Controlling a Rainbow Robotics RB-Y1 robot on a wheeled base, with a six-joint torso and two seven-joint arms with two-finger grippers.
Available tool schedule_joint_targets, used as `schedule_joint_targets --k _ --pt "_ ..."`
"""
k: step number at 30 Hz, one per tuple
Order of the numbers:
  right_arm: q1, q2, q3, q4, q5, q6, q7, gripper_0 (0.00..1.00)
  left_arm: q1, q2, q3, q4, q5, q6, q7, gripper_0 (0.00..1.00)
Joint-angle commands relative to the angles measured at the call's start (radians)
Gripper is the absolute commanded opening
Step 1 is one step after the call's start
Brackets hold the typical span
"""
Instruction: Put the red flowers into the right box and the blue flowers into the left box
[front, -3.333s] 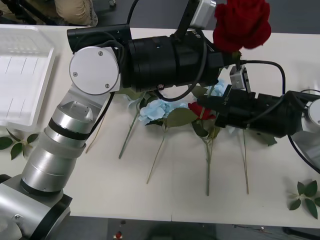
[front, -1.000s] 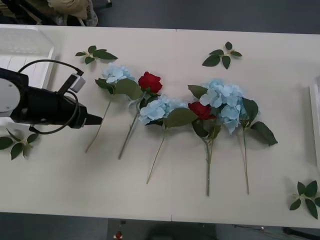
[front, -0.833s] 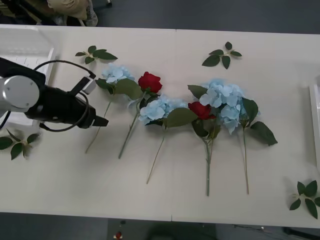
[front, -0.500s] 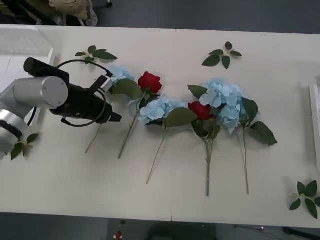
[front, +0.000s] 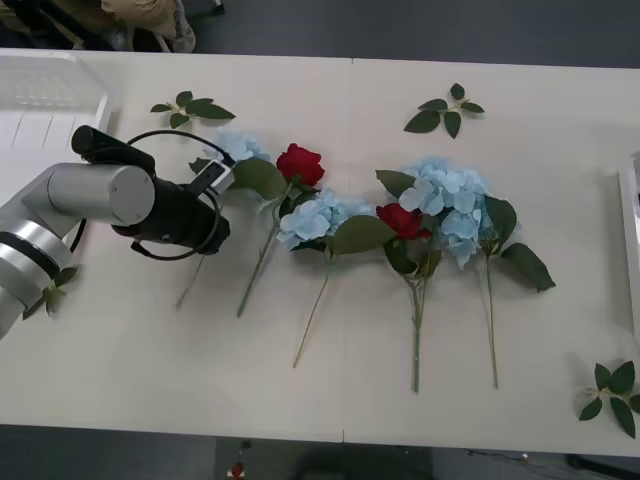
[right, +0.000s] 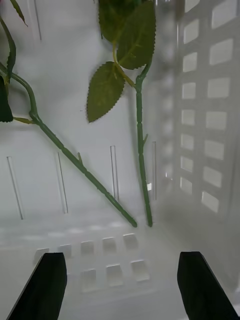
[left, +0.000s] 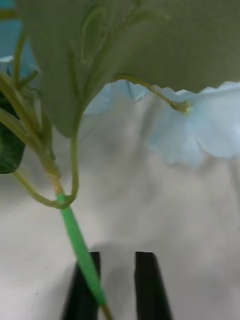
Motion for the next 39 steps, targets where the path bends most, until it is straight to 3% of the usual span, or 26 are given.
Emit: schedule_joint_targets --k 1,9,18,24,27,33,39 --pt "-0.015 -0.033 -0.002 -0.064 -0.051 0.014 0.024 0.67 -0.056 0.045 0.038 -0.015 0.048 -0.007 -0.012 0.0" --pt "0.066 0.018 0.032 -0.363 -0.149 0.027 -0.041 0.69 -0.074 0.181 0.122 -0.116 0.125 0.05 -0.015 0.0" --pt "0.204 0.064 0.08 -0.739 -0.211 0.027 -0.286 0.7 -0.085 0.46 0.306 -0.262 0.048 0.405 -0.035 0.0" --pt "0.208 0.076 0.199 -0.862 -0.185 -0.028 -0.458 0.7 -0.077 0.618 0.28 -0.199 -0.073 0.553 -0.157 0.0" --pt "0.185 0.088 0.268 -0.866 -0.165 -0.075 -0.513 0.71 -0.077 0.651 0.223 -0.118 -0.122 0.527 -0.218 0.0" --pt "0.104 0.122 0.435 -0.857 -0.008 -0.152 -0.642 0.71 -0.079 0.657 0.051 0.118 -0.184 0.233 -0.265 0.0" --pt "0.069 0.142 0.532 -0.851 0.081 -0.204 -0.714 0.71 -0.08 0.655 -0.059 0.249 -0.171 0.026 -0.265 0.0"
